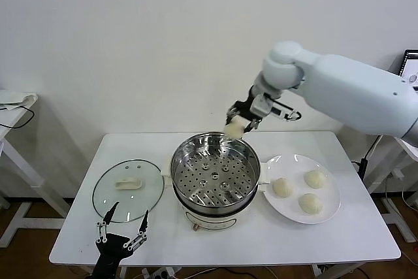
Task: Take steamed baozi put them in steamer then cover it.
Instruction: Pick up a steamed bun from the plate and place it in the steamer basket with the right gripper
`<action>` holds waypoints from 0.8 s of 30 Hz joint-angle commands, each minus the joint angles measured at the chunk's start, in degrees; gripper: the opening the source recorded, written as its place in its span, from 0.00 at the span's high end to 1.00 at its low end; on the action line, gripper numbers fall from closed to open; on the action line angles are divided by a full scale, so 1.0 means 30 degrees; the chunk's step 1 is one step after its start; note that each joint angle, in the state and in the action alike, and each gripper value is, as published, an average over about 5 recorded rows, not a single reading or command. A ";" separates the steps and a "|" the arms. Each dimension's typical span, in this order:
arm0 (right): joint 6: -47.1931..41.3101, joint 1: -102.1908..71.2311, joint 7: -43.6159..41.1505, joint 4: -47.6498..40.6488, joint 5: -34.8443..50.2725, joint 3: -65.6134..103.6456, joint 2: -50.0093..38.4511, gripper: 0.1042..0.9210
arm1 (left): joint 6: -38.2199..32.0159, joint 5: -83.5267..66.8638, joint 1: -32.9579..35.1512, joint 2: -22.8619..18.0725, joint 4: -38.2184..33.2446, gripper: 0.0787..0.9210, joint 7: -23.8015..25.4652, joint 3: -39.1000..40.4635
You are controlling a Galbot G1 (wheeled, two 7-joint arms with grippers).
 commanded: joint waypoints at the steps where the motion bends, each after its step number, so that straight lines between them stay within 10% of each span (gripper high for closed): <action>1: 0.1591 -0.1169 0.0298 0.0068 -0.2351 -0.1525 0.1957 0.36 | -0.0087 0.0003 0.0098 0.0065 -0.0009 0.12 -0.0014 -0.0016; 24: 0.2260 -0.4634 0.1177 -0.5466 -0.5036 0.0247 0.5192 0.22 | -0.0458 -0.0057 0.0049 0.0134 0.0508 0.12 -0.0099 -0.0193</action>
